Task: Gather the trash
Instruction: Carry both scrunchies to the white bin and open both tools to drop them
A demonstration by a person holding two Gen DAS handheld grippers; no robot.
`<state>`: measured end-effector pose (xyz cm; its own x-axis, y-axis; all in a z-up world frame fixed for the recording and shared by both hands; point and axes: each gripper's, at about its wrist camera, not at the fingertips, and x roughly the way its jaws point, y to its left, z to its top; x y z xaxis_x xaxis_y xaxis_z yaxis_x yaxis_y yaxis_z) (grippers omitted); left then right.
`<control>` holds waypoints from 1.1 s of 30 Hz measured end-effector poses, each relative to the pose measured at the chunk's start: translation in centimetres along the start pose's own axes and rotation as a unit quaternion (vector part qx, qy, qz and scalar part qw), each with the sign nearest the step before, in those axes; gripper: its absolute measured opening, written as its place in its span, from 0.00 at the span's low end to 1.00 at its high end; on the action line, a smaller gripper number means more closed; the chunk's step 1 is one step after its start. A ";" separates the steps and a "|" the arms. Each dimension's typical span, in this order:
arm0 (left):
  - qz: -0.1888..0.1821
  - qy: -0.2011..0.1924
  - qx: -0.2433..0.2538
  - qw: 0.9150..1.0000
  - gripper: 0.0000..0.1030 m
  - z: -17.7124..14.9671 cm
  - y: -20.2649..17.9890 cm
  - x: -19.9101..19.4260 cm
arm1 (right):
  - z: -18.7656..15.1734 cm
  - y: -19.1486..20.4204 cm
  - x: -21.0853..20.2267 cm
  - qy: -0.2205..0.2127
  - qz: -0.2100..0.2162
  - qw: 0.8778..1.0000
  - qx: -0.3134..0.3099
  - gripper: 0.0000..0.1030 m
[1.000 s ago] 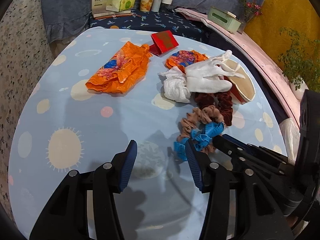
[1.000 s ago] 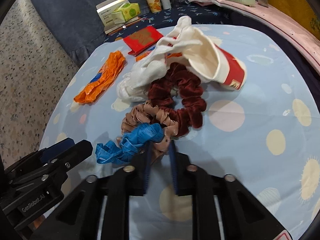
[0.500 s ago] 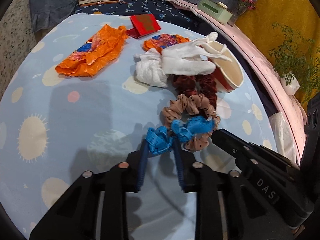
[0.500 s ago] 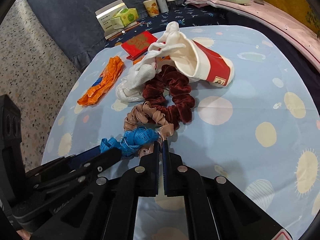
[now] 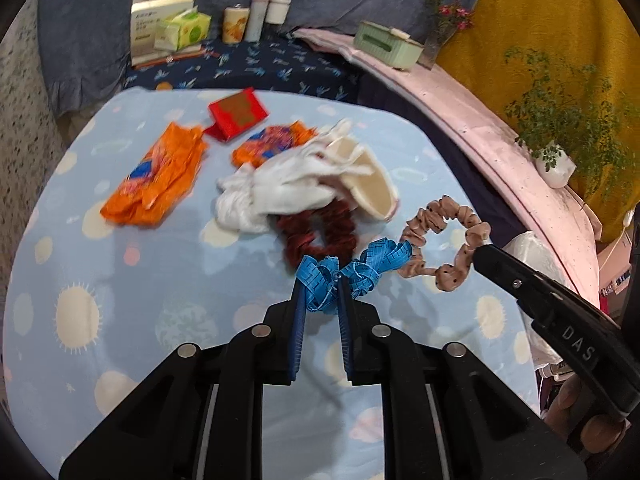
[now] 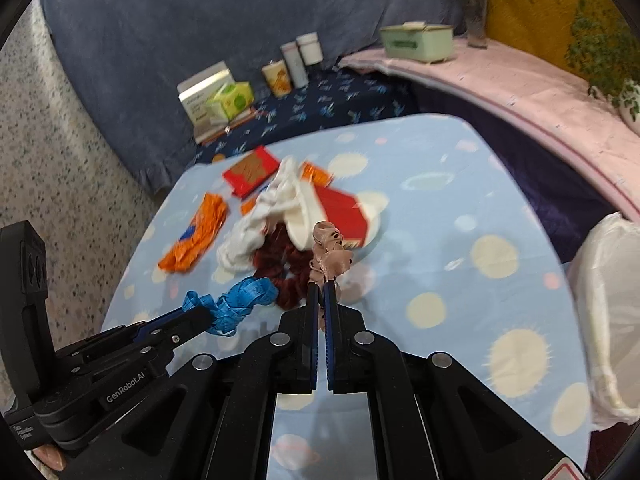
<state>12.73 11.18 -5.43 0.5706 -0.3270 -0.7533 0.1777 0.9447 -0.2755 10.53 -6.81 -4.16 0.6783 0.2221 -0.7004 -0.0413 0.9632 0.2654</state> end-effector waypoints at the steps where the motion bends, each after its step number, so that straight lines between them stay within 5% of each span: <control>1: -0.003 -0.005 0.005 1.000 0.15 0.3 -0.7 -0.3 | 0.3 -0.5 -0.8 -0.009 -0.004 1.000 0.003 0.03; 16: -0.068 -0.051 0.125 0.989 0.15 3.6 -16.6 -2.1 | 3.2 -10.6 -12.9 -0.119 -0.091 0.987 0.058 0.03; 33: -0.126 -0.026 0.237 0.963 0.15 1.2 -31.9 1.0 | 0.5 -21.3 -17.7 -0.136 -0.166 0.967 0.135 0.03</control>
<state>8.56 -19.27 3.32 0.4993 -0.5569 -0.6637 0.6543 0.7445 -0.1324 -0.22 -31.33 2.92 0.7907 -0.1760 -0.5864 0.3802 0.8919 0.2450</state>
